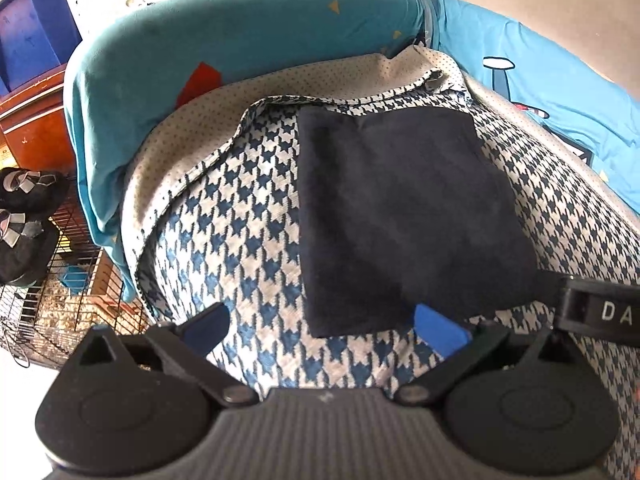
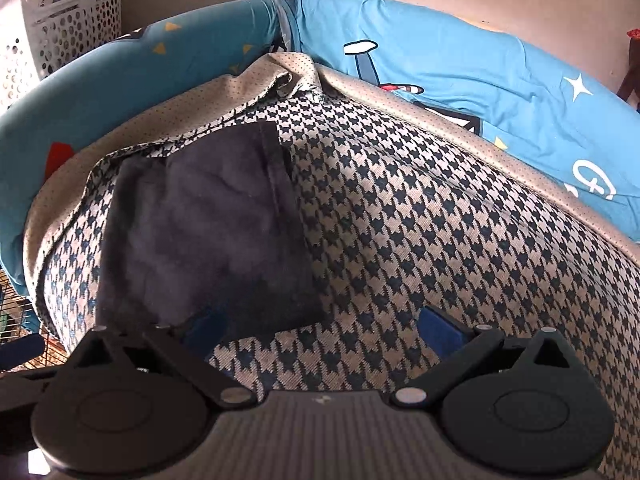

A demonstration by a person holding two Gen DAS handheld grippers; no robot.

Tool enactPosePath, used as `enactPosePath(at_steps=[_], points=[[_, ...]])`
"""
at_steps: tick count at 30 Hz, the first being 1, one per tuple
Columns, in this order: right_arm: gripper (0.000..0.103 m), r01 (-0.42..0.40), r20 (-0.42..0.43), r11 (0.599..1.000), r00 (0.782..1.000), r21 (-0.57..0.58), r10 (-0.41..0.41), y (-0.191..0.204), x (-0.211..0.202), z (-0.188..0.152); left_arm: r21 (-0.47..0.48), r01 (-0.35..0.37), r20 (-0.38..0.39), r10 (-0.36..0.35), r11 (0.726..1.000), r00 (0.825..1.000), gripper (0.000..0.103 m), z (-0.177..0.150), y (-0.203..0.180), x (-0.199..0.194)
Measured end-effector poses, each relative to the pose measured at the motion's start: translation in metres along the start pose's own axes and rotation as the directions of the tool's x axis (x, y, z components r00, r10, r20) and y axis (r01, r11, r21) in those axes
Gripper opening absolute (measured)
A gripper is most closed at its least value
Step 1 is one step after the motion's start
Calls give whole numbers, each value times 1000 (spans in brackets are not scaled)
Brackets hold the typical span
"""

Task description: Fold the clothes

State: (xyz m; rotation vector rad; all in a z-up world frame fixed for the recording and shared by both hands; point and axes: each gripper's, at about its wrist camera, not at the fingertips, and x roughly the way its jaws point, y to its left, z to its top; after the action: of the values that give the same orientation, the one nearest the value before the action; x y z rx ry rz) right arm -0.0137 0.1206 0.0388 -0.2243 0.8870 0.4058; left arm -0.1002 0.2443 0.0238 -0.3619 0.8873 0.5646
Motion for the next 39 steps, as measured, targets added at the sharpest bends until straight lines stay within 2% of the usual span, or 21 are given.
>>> enactPosePath(at_steps=[8, 16, 29, 39], points=[[103, -28, -2, 1000, 1000, -5, 28, 0, 4, 3, 16, 4, 1, -4, 1000, 1000, 103, -1, -3, 1], [103, -35, -6, 998, 999, 54, 36, -13, 9, 4, 11, 6, 1, -6, 1000, 1000, 103, 0, 2, 1], [103, -51, -5, 998, 999, -28, 51, 10, 10, 3, 24, 4, -1, -4, 1000, 1000, 103, 0, 3, 1], [103, -61, -3, 997, 998, -38, 61, 11, 9, 3, 33, -5, 0, 5, 999, 1000, 103, -1, 3, 1]])
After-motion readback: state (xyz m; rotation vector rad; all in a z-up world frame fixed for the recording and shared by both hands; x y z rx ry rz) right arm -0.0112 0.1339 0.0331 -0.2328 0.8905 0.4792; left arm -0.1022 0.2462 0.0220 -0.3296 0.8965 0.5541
